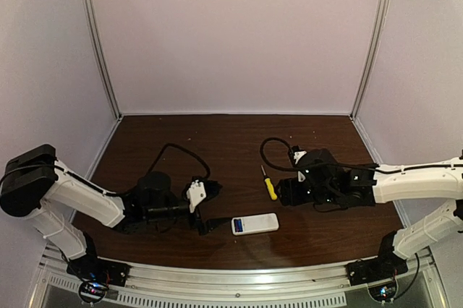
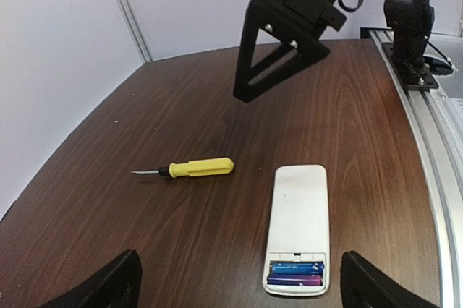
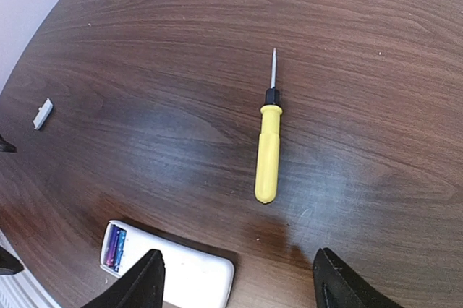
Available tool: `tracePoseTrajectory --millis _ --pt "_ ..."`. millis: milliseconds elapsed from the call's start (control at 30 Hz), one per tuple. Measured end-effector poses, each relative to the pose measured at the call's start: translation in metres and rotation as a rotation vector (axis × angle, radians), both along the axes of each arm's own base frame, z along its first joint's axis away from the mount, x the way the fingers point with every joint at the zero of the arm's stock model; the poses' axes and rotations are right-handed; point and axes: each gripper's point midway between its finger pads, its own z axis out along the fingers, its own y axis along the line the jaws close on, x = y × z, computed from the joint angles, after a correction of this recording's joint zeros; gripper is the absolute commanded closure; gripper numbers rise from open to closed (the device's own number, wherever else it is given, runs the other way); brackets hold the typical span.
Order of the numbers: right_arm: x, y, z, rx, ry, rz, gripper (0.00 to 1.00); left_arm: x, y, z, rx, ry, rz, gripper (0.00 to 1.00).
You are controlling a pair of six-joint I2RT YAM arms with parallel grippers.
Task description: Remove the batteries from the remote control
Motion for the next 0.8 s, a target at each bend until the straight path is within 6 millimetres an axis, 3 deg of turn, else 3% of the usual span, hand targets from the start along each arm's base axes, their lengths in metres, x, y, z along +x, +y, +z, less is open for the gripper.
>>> tracePoseTrajectory --millis 167,333,800 --pt "0.015 -0.001 -0.018 -0.012 0.034 -0.019 0.32 0.015 0.023 0.015 -0.092 0.009 0.082 0.02" --pt "0.027 0.002 -0.041 -0.033 0.084 -0.019 0.34 0.034 0.049 0.005 -0.108 0.048 0.182 0.03" --pt "0.058 0.028 -0.069 -0.042 0.138 -0.002 0.44 0.036 0.051 0.027 -0.184 0.052 0.194 0.03"
